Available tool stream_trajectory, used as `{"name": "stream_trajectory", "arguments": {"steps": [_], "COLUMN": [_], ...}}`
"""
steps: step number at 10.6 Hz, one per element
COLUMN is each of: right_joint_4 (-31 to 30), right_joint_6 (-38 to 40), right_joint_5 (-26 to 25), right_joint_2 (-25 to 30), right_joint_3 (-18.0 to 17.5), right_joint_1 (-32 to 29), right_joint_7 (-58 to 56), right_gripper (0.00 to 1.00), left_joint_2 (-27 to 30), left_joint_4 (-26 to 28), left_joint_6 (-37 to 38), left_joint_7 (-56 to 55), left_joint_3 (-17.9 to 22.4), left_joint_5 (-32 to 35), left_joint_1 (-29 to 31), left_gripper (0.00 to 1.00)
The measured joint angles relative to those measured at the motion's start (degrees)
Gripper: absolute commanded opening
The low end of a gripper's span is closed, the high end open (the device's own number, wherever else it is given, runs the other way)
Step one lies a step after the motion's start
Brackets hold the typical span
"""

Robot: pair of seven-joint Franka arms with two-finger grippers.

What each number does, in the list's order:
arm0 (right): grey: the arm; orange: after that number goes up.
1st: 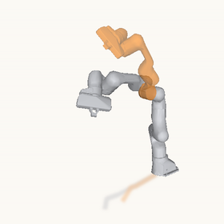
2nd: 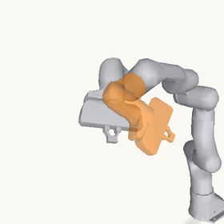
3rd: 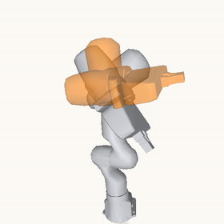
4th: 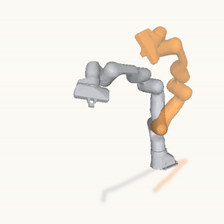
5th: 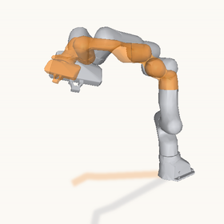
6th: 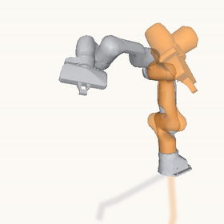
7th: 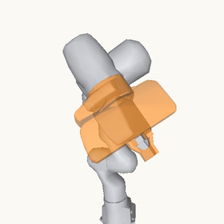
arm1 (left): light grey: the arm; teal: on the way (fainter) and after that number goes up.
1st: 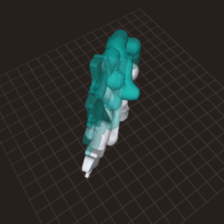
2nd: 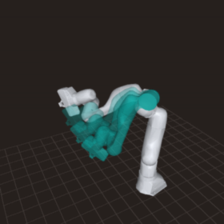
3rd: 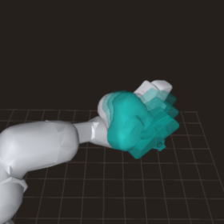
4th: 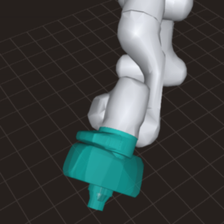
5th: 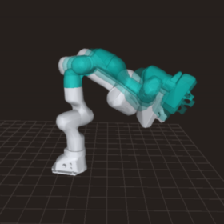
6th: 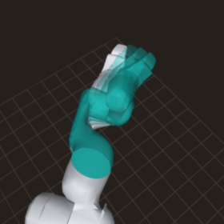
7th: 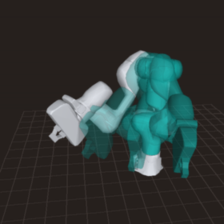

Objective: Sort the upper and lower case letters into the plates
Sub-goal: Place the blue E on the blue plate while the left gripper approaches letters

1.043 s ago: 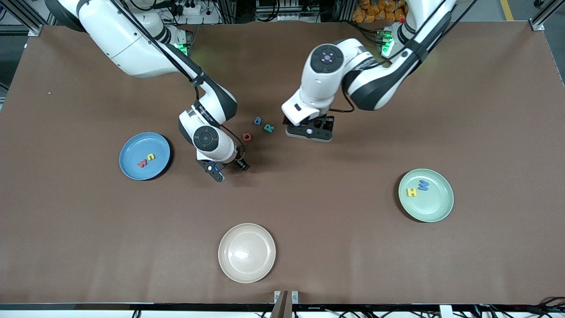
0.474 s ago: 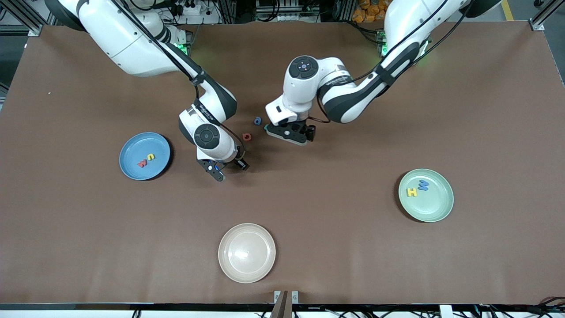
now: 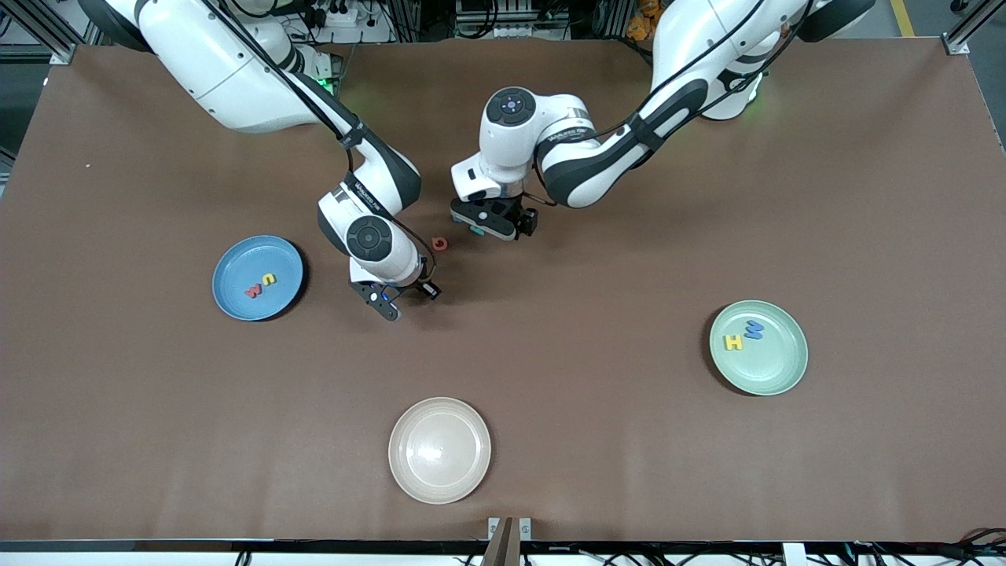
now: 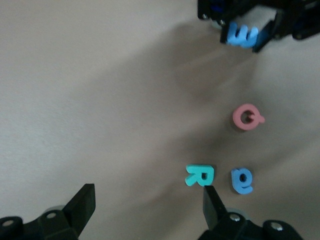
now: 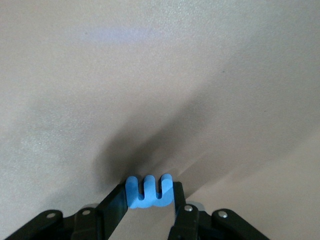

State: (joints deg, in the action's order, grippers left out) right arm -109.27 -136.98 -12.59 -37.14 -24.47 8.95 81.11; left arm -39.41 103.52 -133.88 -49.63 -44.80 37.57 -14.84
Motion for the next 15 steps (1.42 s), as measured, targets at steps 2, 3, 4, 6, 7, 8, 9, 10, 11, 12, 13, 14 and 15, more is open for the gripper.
{"name": "stream_trajectory", "arguments": {"steps": [2, 3, 4, 6, 7, 8, 9, 10, 11, 12, 13, 14, 15], "right_joint_4": [-0.02, -0.01, 0.0, 0.05, 0.17, 0.32, 0.55, 0.72, 0.73, 0.71, 0.63, 0.4, 0.01], "right_joint_6": [0.06, 0.45, 1.7, 5.43, 7.77, 10.74, 13.93, 17.55, 20.83, 23.32, 24.56, 25.06, 25.18], "right_joint_5": [-0.05, -0.18, -0.28, -0.35, -0.31, -0.03, 0.62, 1.95, 3.08, 3.55, 3.67, 3.75, 3.83], "right_joint_2": [0.04, 0.15, 0.6, 2.38, 3.74, 5.47, 7.37, 9.41, 11.39, 12.95, 13.94, 14.42, 14.45], "right_joint_3": [-0.01, 0.04, 0.11, 0.12, 0.11, 0.13, 0.17, 0.25, 0.3, 0.37, 0.45, 0.49, 0.52], "right_joint_1": [-0.11, -0.43, -1.19, -3.78, -5.37, -7.34, -9.66, -12.64, -16.1, -19.33, -21.9, -24.22, -26.31], "right_joint_7": [-0.18, -0.75, -2.09, -6.03, -8.97, -12.89, -17.75, -23.81, -30.02, -35.32, -39.52, -43.18, -46.29], "right_gripper": [0.0, 0.0, 0.0, 0.0, 0.0, 0.0, 0.0, 0.0, 0.0, 0.0, 0.0, 0.0, 0.0], "left_joint_2": [-0.45, -0.94, -1.56, -2.95, -3.61, -4.21, -4.77, -5.31, -5.91, -6.48, -6.97, -7.37, -7.65], "left_joint_4": [-0.15, -0.71, -1.49, -2.9, -3.58, -4.45, -5.21, -5.8, -6.14, -6.34, -6.49, -6.54, -6.55], "left_joint_6": [-0.26, -0.71, -0.84, -0.97, -1.06, -1.19, -1.29, -1.34, -1.58, -2.05, -2.45, -2.88, -3.08], "left_joint_7": [0.0, 0.0, 0.0, 0.0, 0.0, -0.01, -0.05, -0.13, -0.19, -0.46, -1.06, -1.47, -2.29], "left_joint_3": [2.8, 3.5, 3.8, 3.98, 4.49, 5.72, 7.25, 8.53, 9.18, 9.41, 9.48, 9.51, 9.51], "left_joint_5": [0.54, 0.54, 0.54, 0.55, 0.55, 0.55, 0.55, 0.55, 0.55, 0.55, 0.55, 0.55, 0.55], "left_joint_1": [-2.93, -4.0, -4.73, -5.98, -6.86, -8.2, -9.77, -11.12, -11.86, -12.06, -12.1, -12.15, -12.25], "left_gripper": [0.81, 0.8, 0.8, 0.79, 0.75, 0.75, 0.73, 0.72, 0.72, 0.71, 0.71, 0.71, 0.71]}}
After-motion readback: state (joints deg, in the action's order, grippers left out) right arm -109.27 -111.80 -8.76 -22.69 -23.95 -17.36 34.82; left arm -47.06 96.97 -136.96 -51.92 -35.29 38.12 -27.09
